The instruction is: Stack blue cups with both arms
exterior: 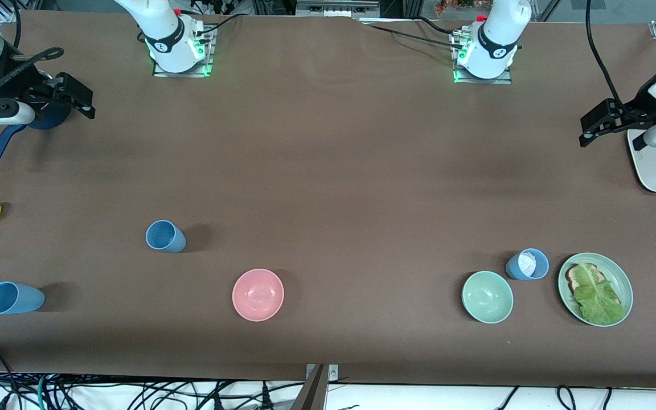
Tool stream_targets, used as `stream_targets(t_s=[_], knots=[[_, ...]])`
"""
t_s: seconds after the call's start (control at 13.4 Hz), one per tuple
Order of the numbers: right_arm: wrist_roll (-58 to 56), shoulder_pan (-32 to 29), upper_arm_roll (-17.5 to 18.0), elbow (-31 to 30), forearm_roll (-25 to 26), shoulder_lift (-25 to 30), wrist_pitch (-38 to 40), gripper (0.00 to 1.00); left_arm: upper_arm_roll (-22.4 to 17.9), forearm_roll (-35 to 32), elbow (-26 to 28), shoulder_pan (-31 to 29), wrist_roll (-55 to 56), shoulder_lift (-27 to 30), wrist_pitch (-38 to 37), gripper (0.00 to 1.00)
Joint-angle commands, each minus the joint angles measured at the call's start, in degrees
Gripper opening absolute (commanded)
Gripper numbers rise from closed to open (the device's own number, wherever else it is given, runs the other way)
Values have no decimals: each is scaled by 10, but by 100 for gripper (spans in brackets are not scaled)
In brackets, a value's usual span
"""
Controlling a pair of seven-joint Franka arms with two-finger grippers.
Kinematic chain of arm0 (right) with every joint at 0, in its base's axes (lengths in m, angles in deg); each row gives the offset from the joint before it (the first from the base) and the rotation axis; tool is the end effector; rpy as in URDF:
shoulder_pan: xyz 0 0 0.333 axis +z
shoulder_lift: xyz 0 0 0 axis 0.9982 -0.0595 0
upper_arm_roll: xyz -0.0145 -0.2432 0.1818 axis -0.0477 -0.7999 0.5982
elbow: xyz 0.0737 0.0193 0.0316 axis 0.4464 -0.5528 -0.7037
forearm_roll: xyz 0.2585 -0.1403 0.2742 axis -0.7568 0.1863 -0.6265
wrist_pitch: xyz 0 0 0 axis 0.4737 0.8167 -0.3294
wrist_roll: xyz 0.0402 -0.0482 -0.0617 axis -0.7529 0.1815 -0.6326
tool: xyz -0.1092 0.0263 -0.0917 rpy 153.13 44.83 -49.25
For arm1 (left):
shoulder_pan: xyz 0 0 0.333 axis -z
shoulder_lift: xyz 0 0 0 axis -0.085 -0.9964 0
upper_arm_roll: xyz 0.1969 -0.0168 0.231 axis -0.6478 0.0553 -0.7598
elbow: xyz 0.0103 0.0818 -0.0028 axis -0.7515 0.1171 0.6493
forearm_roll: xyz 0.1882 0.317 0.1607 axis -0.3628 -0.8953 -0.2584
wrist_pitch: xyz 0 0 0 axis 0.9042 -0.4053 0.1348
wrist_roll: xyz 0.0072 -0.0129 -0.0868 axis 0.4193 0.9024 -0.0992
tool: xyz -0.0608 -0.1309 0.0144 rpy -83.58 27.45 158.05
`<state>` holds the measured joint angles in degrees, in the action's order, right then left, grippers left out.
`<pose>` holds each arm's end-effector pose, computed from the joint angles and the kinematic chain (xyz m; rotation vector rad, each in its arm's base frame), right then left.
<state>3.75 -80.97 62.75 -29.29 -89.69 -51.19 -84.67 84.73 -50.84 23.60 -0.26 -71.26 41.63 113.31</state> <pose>0.5385 0.0663 0.5864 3.1363 0.1081 -0.0783 0.5640 -0.0217 0.5791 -3.1303 0.0945 -0.0649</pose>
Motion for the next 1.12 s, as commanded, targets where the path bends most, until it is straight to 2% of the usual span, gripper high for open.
stream_targets(t_s=[0.0,0.37,0.75,1.05], knots=[[-7,1,0,12,-6,-5,10,100,0,11,-19,0,0,-8,-10,100],[-7,1,-1,11,-6,-6,9,100,0,12,-18,1,3,-10,-7,100],[-7,-1,-2,-22,-5,-12,-26,100,-2,9,-18,-7,-1,-77,60,100],[-11,-4,-3,-19,2,-71,-79,100,-5,2,-18,-8,-5,-120,123,100]])
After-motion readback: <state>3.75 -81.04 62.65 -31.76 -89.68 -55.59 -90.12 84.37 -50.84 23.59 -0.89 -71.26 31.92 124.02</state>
